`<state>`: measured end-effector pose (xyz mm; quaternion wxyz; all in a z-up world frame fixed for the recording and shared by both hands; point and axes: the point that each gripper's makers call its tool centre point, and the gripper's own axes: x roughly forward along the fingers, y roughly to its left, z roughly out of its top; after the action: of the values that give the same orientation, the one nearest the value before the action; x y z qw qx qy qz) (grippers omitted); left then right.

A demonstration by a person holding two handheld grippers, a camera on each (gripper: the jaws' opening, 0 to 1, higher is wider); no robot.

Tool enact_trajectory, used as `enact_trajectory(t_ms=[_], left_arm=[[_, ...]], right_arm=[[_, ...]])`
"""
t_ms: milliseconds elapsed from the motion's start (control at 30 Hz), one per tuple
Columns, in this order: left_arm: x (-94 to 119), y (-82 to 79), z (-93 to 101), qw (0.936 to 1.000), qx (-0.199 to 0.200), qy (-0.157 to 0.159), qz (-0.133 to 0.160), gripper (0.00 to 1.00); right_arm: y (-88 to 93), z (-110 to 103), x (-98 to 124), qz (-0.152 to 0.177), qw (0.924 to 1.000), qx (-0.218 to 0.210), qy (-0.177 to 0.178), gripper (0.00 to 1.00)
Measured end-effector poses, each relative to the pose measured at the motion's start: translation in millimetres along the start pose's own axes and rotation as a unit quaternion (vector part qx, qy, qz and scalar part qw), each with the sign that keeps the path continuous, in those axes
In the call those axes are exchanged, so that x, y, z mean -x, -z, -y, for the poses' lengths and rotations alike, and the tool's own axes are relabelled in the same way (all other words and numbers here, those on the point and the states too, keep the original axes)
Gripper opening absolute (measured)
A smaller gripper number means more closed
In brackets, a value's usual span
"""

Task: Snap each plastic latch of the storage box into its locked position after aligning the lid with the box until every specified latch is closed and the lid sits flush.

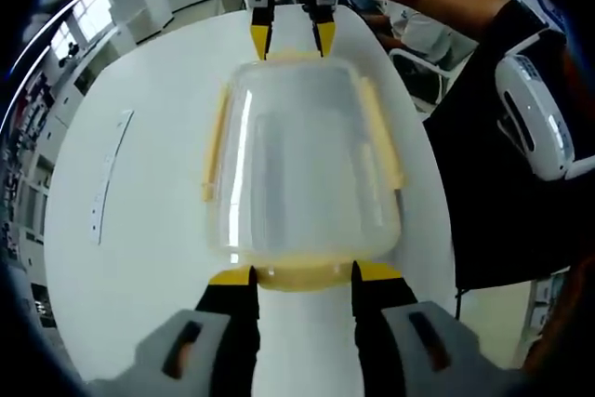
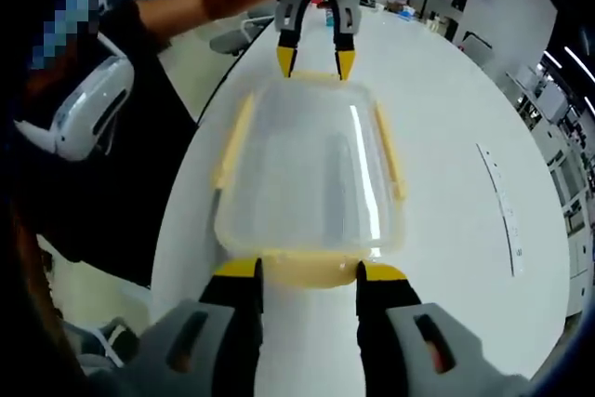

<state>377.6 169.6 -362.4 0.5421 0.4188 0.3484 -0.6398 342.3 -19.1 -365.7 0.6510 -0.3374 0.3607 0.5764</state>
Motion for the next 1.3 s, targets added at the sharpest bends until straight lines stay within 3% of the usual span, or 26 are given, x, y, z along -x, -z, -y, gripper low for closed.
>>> enact_trajectory(t_ms=[1300], left_arm=[[-15,5.2,8.1,0.9999,-0.003,-0.001,0.013,0.36]], right_arm=[[7.6,-7,-11,-0.005,1.0,-0.001,0.003,0.35]])
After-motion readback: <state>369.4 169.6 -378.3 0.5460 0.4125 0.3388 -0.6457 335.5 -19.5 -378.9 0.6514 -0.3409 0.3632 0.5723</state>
